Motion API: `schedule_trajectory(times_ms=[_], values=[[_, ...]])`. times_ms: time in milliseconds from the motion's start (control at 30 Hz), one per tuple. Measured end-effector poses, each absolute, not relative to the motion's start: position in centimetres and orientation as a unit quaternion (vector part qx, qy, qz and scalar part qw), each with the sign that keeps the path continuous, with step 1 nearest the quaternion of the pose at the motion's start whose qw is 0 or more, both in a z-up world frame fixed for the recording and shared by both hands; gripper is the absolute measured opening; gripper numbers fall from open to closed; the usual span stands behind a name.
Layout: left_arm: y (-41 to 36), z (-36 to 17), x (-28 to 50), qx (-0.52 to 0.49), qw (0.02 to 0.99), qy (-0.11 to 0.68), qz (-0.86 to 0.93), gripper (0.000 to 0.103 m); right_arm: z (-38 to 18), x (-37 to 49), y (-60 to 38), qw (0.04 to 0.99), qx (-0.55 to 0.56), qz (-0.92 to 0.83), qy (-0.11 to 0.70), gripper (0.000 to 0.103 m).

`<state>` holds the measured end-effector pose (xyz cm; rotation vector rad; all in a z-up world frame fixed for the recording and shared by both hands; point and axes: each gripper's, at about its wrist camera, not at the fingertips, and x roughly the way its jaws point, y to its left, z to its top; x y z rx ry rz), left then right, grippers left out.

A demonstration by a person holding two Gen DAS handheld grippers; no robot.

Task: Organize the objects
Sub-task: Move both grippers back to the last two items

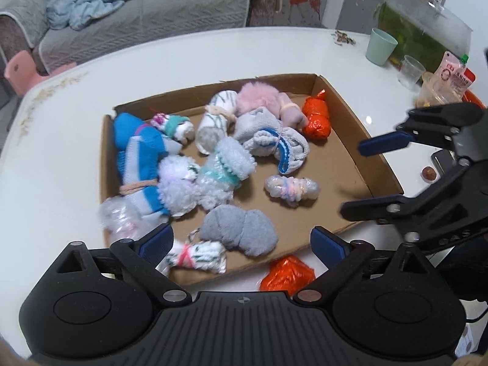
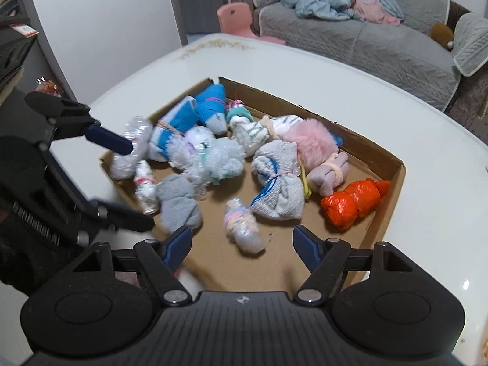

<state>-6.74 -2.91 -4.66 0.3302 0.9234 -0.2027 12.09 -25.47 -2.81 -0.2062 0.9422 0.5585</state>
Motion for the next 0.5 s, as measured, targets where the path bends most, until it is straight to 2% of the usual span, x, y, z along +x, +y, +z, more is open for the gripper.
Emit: schedule_trajectory(times_ms=[267,500], values=[[-0.7,-3.0,-10.6,0.153,0.881,0.442,-0.07,0.1,-1.8,7.5,-24.9,0.849,-0.092,0.296,0.429,0.072],[0.2,-1.6,-10.9,0.151,0.892,0.423,-0.058,0.101,-5.5,3.9,-19.6,0.794,-0.184,0.377,0.44,0.068]])
